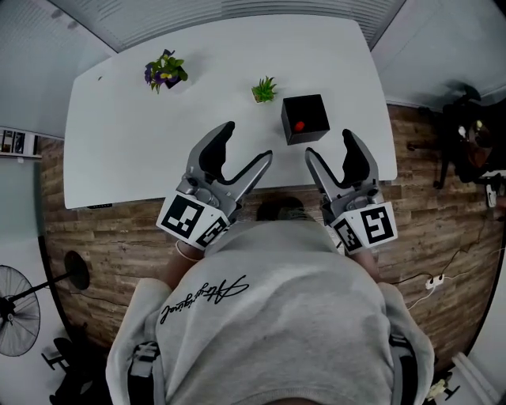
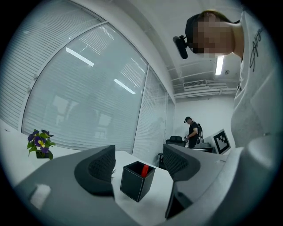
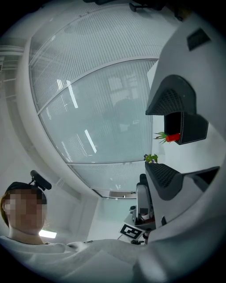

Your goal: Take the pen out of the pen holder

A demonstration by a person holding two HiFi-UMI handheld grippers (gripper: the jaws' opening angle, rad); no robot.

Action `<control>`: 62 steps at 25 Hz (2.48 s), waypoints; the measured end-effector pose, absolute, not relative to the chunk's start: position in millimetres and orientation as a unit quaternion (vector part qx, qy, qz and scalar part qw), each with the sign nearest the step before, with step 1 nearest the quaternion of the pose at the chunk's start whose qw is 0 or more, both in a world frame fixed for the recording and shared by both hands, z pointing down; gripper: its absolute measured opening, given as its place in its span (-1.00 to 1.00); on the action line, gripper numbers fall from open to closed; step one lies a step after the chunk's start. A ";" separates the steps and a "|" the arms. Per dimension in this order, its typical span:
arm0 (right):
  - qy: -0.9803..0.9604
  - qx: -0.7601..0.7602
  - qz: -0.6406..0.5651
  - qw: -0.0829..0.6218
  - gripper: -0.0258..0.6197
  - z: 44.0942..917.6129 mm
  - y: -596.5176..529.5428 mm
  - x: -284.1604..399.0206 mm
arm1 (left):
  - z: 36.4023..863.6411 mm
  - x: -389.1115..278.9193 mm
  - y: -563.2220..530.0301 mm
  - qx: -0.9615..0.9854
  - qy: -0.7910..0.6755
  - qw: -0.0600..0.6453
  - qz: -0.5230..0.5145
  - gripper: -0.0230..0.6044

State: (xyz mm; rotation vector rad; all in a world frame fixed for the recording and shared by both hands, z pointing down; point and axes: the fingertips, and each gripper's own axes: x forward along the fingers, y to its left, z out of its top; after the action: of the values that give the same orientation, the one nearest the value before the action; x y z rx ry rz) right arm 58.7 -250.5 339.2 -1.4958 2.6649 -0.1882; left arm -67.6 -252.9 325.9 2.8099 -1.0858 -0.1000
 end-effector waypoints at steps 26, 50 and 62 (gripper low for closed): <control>0.915 -0.381 -0.048 -0.126 -0.26 405.0 -290.2 19.8 | 342.3 -74.4 -246.2 0.891 -0.447 0.079 -0.026 0.11; 0.909 -0.391 -0.038 -0.142 -0.59 413.3 -303.0 12.8 | 347.7 -85.4 -250.5 0.885 -0.456 0.085 -0.023 0.11; 0.903 -0.401 -0.034 -0.149 -0.72 414.2 -305.0 15.9 | 346.0 -81.8 -255.2 0.889 -0.450 0.084 -0.022 0.11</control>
State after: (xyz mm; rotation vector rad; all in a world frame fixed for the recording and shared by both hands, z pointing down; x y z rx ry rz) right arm 15.9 -305.0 414.2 -1.3974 3.1429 -0.1175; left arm -81.8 -255.2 346.0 2.6526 -1.3430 -0.0642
